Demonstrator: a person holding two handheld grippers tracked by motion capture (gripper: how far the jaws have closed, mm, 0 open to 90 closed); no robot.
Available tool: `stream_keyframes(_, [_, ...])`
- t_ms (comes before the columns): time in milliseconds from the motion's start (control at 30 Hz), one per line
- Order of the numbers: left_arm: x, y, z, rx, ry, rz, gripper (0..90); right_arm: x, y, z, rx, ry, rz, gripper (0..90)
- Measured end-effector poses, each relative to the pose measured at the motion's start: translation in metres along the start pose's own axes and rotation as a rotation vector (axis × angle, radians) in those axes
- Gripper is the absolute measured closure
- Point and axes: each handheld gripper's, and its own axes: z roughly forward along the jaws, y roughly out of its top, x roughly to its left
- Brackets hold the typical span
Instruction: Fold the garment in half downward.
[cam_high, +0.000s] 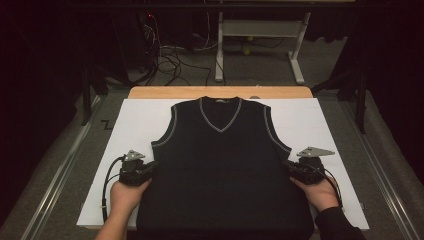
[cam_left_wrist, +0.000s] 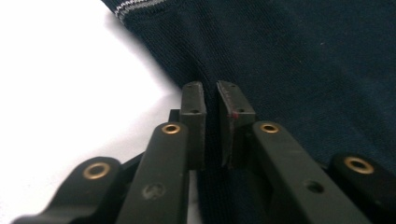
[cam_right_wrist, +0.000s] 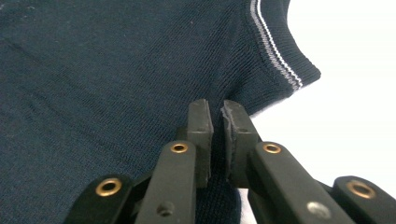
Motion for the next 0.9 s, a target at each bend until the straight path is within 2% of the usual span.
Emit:
stream_keyframes(200, [-0.001, 0.000, -0.004, -0.011, 0.018, 0.014, 79.5, 0.000, -0.001, -0.006, -0.033, -0.002, -0.007, 85.5])
stream_keyframes(233, [-0.001, 0.000, -0.005, -0.018, 0.013, 0.010, 79.5, 0.000, -0.001, -0.011, -0.055, -0.002, -0.012, 85.5])
stream_keyframes(267, [-0.001, 0.001, -0.007, -0.024, 0.009, 0.010, 79.5, 0.000, -0.001, -0.011, -0.055, -0.002, -0.012, 85.5])
stream_keyframes(300, [0.002, 0.002, -0.011, -0.028, 0.005, 0.010, 79.5, -0.001, -0.002, -0.015, -0.078, 0.006, -0.031, 85.5])
stream_keyframes(467, [0.004, 0.003, -0.022, -0.056, -0.014, 0.013, 79.4, -0.003, -0.005, -0.022, -0.100, 0.014, -0.039, 85.7])
stream_keyframes(500, [0.003, 0.003, -0.027, -0.038, -0.011, 0.042, 79.4, -0.004, -0.005, -0.025, -0.107, 0.010, -0.045, 85.8])
stream_keyframes(633, [0.000, -0.001, -0.035, -0.044, -0.022, 0.064, 79.4, -0.002, -0.008, -0.030, -0.105, 0.019, -0.061, 86.2])
stream_keyframes(767, [0.000, -0.006, -0.038, -0.047, -0.041, 0.061, 79.4, -0.002, -0.014, -0.036, -0.106, 0.019, -0.068, 86.2])
stream_keyframes(833, [0.001, -0.011, -0.039, -0.026, -0.064, 0.054, 79.4, -0.001, -0.019, -0.039, -0.101, 0.024, -0.067, 86.2])
stream_keyframes(900, [0.000, -0.014, -0.040, 0.002, -0.074, 0.066, 79.3, 0.001, -0.026, -0.045, -0.097, 0.031, -0.064, 86.1])
